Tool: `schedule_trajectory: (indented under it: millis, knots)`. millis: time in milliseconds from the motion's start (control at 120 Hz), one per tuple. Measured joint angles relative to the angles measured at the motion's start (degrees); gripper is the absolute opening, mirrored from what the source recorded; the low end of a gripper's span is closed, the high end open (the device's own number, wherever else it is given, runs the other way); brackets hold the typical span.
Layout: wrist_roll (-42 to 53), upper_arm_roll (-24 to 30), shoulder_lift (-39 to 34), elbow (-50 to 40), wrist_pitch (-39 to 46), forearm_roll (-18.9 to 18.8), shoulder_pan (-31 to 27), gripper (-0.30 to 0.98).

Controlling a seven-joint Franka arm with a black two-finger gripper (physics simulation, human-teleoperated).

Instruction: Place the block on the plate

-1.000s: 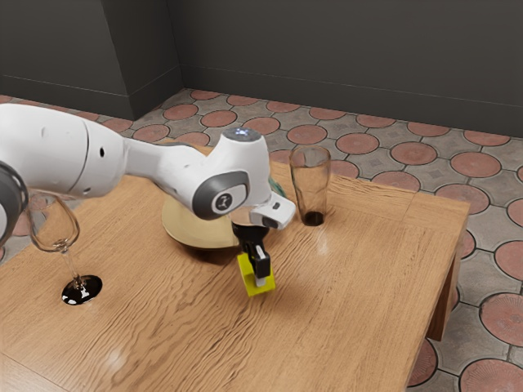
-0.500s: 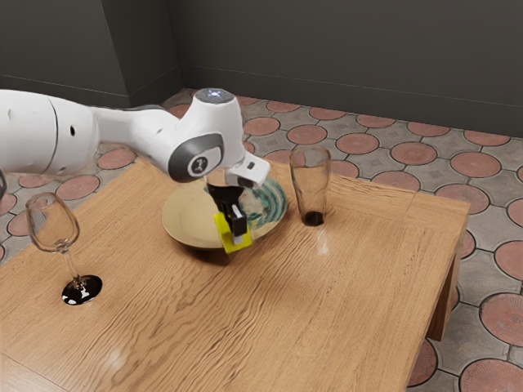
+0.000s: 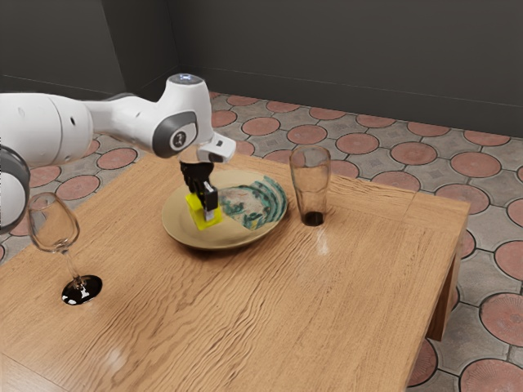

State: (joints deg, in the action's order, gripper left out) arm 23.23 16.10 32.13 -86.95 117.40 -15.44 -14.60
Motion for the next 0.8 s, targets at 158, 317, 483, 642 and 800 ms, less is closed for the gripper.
schedule_trajectory:
  millis: [158,317,483,642,800]
  knots:
    - [2.4,0.8,3.8,4.7,-2.4,-0.9,-1.0,0.40]
    - [4.7,1.5,6.8,8.4,-3.6,-3.1,-0.9,0.40]
    - [6.9,1.9,8.9,10.7,-4.3,-5.6,-0.2,0.40]
    - [8.6,1.9,9.1,10.9,-4.6,-6.3,0.2,0.50]
    - [10.1,1.8,8.7,10.8,-5.2,-6.4,0.5,0.60]
